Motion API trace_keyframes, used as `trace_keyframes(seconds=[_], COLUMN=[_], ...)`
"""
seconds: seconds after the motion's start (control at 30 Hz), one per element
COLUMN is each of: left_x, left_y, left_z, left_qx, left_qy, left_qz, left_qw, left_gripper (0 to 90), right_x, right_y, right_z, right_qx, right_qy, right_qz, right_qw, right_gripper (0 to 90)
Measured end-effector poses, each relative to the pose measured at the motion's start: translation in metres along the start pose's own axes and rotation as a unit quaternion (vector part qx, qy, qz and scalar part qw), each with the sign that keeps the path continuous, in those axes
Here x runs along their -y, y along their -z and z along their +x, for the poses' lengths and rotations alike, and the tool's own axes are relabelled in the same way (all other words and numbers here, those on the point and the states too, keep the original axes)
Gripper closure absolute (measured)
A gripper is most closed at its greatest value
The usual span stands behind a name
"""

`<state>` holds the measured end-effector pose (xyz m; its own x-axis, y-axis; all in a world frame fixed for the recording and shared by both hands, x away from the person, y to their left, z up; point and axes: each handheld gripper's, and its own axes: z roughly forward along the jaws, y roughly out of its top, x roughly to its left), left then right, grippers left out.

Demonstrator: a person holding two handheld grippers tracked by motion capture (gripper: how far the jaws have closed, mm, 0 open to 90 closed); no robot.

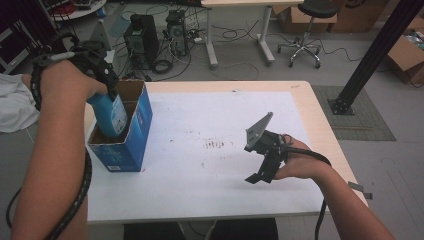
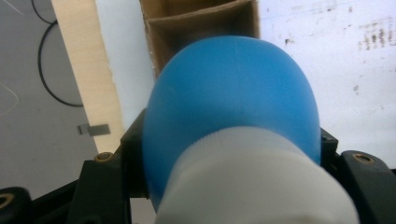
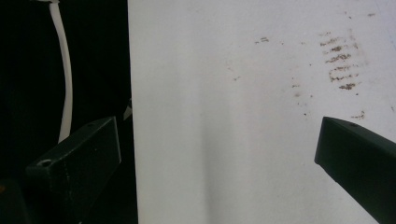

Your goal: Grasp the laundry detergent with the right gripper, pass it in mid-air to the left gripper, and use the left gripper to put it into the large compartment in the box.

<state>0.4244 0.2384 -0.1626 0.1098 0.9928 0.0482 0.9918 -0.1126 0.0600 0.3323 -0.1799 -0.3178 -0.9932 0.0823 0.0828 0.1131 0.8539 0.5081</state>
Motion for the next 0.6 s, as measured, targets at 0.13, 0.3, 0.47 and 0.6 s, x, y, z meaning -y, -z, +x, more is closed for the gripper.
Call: trace_keyframes(seconds=[0.13, 0.3, 0.47, 0.6], left_x=[0.0, 0.0, -0.001, -0.001], left_y=[-0.021, -0.043, -0.061, -0.075], left_z=[0.001, 0.003, 0.004, 0.005], left_qx=[-0.001, 0.006, 0.01, 0.012], left_qy=[-0.003, -0.002, 0.001, 0.001], left_qz=[0.003, 0.009, 0.013, 0.019], left_qw=[1.0, 0.9999, 0.9999, 0.9997], left_gripper=[38.5, 38.4, 38.5, 38.4], right_x=[-0.001, -0.001, 0.001, 0.002], right_y=[-0.001, -0.002, -0.001, -0.001], right_z=[0.002, 0.002, 0.002, 0.002], right_qx=[-0.001, -0.002, -0.001, -0.001], right_qy=[0.003, 0.004, 0.0, -0.003], right_qz=[0.0, 0.006, 0.007, 0.01], right_qw=[1.0, 1.0, 1.0, 0.9999], right_gripper=[0.0, 0.0, 0.0, 0.0])
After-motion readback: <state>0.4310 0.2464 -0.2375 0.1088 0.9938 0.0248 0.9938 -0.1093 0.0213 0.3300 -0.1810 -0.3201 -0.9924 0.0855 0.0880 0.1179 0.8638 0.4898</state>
